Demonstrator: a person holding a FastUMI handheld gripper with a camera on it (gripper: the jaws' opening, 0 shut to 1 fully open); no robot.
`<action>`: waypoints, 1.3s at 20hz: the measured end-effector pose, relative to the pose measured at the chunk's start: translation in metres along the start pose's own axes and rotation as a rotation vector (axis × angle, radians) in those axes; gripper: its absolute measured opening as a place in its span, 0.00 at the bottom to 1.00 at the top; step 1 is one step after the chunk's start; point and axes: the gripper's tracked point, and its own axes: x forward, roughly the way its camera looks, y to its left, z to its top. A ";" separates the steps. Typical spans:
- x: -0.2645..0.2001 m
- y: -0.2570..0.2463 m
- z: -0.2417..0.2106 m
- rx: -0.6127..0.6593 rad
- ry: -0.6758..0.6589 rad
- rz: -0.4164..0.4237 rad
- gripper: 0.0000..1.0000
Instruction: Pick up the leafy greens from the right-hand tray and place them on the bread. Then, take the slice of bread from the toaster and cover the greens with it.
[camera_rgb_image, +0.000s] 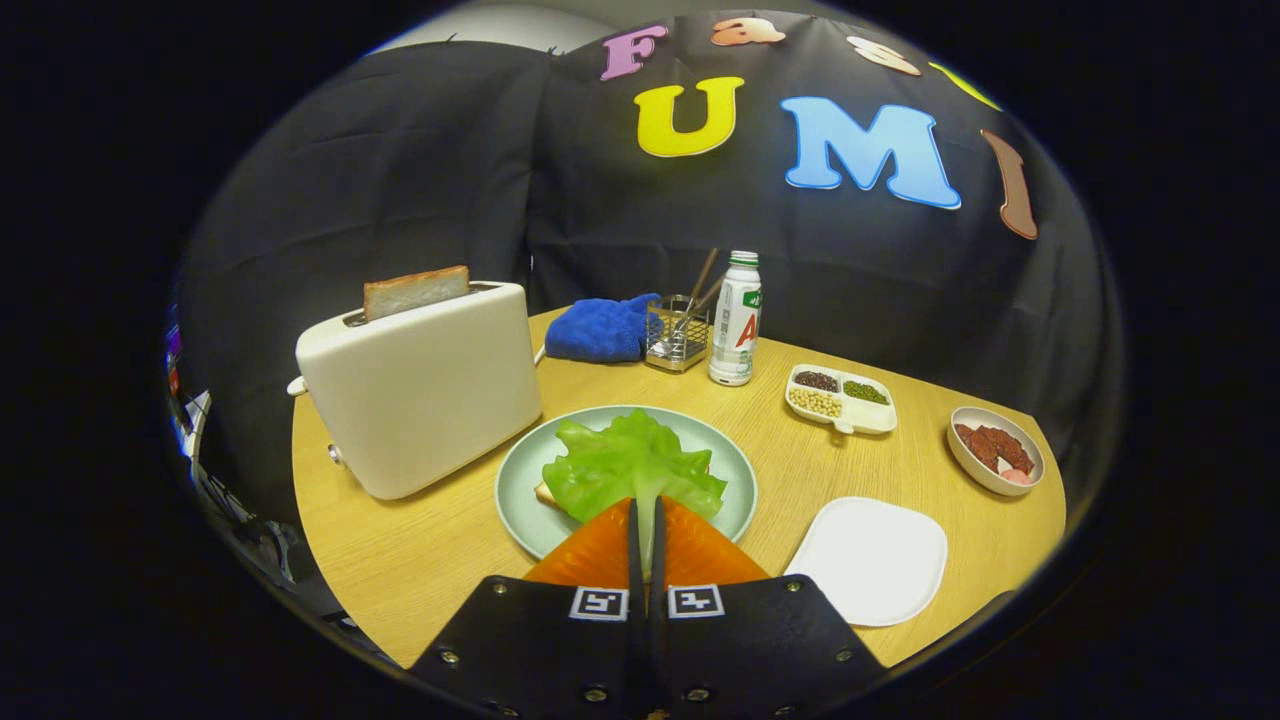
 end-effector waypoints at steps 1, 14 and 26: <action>0.004 0.002 0.000 -0.004 0.006 0.001 0.01; 0.027 0.003 -0.010 -0.064 0.051 -0.035 0.03; -0.011 -0.028 0.034 -0.052 -0.212 -0.194 0.40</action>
